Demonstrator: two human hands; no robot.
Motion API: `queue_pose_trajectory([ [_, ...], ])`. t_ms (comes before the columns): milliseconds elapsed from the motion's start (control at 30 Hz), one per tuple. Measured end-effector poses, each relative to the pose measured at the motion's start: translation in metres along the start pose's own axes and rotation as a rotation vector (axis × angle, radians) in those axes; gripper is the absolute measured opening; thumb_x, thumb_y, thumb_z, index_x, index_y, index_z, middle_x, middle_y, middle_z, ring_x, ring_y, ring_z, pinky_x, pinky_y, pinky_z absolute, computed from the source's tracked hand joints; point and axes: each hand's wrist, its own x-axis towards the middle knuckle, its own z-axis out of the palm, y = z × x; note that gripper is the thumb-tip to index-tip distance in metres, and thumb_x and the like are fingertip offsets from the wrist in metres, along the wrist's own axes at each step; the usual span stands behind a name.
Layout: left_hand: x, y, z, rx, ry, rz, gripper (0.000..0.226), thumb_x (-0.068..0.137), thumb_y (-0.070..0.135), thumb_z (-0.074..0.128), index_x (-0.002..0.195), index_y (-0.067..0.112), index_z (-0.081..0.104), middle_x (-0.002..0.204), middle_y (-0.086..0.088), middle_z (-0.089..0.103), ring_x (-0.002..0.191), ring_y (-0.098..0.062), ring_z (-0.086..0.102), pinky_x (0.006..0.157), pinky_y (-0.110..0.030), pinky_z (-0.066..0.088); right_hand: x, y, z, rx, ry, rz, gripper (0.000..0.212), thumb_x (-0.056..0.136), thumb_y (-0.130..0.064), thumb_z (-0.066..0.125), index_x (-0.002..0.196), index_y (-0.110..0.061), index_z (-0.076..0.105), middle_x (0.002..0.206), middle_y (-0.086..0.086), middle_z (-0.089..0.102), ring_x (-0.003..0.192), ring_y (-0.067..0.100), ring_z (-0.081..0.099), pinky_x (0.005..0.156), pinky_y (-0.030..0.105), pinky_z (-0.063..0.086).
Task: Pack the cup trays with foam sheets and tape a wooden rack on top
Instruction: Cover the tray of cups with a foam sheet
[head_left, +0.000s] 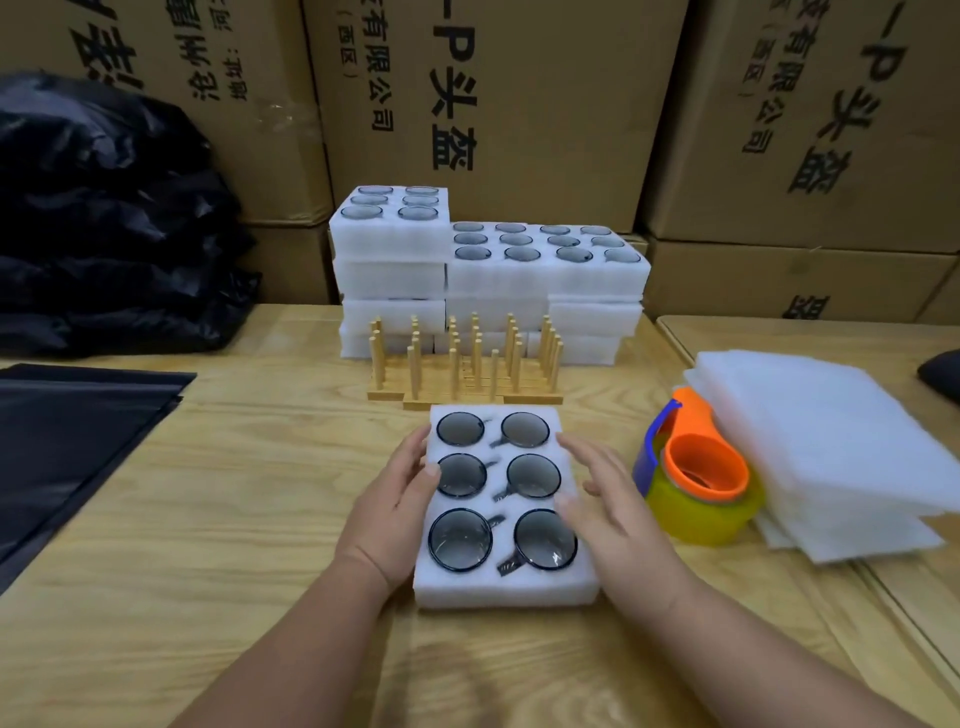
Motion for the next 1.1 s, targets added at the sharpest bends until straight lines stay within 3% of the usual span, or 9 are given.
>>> queue_pose_trajectory([
  [133,0.003,0.0,-0.001,0.003,-0.034,-0.03,0.053,0.079,0.068,0.05,0.13,0.079,0.038,0.13,0.044,0.053,0.136,0.009,0.044,0.121,-0.043,0.033,0.012,0.019,0.012,0.566,-0.083,0.224,0.041,0.095,-0.026,0.056,0.133,-0.041,0.063,0.137,-0.007,0.066,0.126,0.012,0.062,0.095,0.028,0.056],
  [200,0.005,-0.002,-0.001,0.011,-0.013,-0.041,0.05,0.08,0.069,0.049,0.128,0.079,0.042,0.129,0.046,0.055,0.133,0.009,0.047,0.12,-0.043,0.034,0.017,0.022,0.015,0.587,0.002,0.242,0.036,0.095,-0.027,0.056,0.123,-0.046,0.07,0.13,-0.009,0.071,0.12,0.011,0.066,0.088,0.025,0.057],
  [267,0.004,-0.001,-0.001,0.004,-0.001,-0.05,0.05,0.081,0.071,0.049,0.131,0.074,0.046,0.134,0.037,0.058,0.134,0.0,0.051,0.119,-0.045,0.037,0.022,0.024,0.016,0.624,0.108,0.281,0.031,0.097,-0.025,0.055,0.117,-0.039,0.075,0.124,-0.003,0.074,0.118,0.016,0.068,0.096,0.037,0.056],
  [433,-0.007,0.008,0.0,-0.033,-0.069,-0.034,0.059,0.086,0.067,0.047,0.144,0.055,0.048,0.143,0.021,0.059,0.137,-0.011,0.053,0.117,-0.05,0.037,0.017,0.017,0.016,0.558,0.143,0.32,0.036,0.093,-0.027,0.056,0.125,-0.024,0.073,0.123,-0.001,0.074,0.119,0.021,0.067,0.104,0.046,0.052],
  [600,-0.038,0.013,0.0,-0.007,-0.009,0.031,0.056,0.09,0.061,0.034,0.141,0.047,0.055,0.136,0.026,0.062,0.13,0.001,0.054,0.115,-0.045,0.04,-0.005,0.023,0.011,0.53,0.079,0.27,0.035,0.104,-0.011,0.047,0.119,-0.024,0.076,0.12,0.002,0.075,0.112,0.017,0.07,0.087,0.03,0.057],
  [733,-0.057,0.011,-0.002,-0.072,-0.039,0.032,0.054,0.087,0.042,0.047,0.14,0.039,0.058,0.132,0.016,0.068,0.125,-0.009,0.062,0.108,-0.052,0.046,-0.016,0.032,0.003,0.501,0.182,0.285,0.034,0.106,-0.005,0.042,0.106,-0.01,0.075,0.104,0.011,0.079,0.095,0.022,0.073,0.07,0.02,0.055],
  [833,-0.055,0.012,-0.003,-0.032,-0.091,0.02,0.063,0.081,0.033,0.052,0.143,0.041,0.052,0.131,0.013,0.068,0.124,-0.015,0.063,0.107,-0.055,0.047,-0.015,0.031,0.003,0.484,0.141,0.256,0.026,0.101,0.0,0.052,0.122,-0.01,0.062,0.12,0.008,0.073,0.098,0.011,0.07,0.075,0.019,0.053],
  [967,-0.053,0.011,-0.004,0.083,-0.105,0.007,0.068,0.074,0.047,0.05,0.141,0.058,0.044,0.124,0.023,0.069,0.122,-0.011,0.062,0.107,-0.049,0.047,-0.02,0.023,0.006,0.307,-0.035,0.163,0.059,0.08,-0.012,0.06,0.135,-0.03,0.054,0.122,-0.01,0.069,0.108,0.002,0.066,0.085,0.018,0.053],
  [1100,-0.055,0.014,-0.006,0.133,-0.131,0.034,0.064,0.079,0.05,0.048,0.141,0.062,0.04,0.125,0.029,0.066,0.122,-0.009,0.061,0.107,-0.049,0.047,-0.02,0.018,0.005,0.263,-0.048,0.146,0.054,0.084,-0.008,0.06,0.135,-0.026,0.058,0.143,0.001,0.056,0.132,0.014,0.054,0.111,0.04,0.044],
])
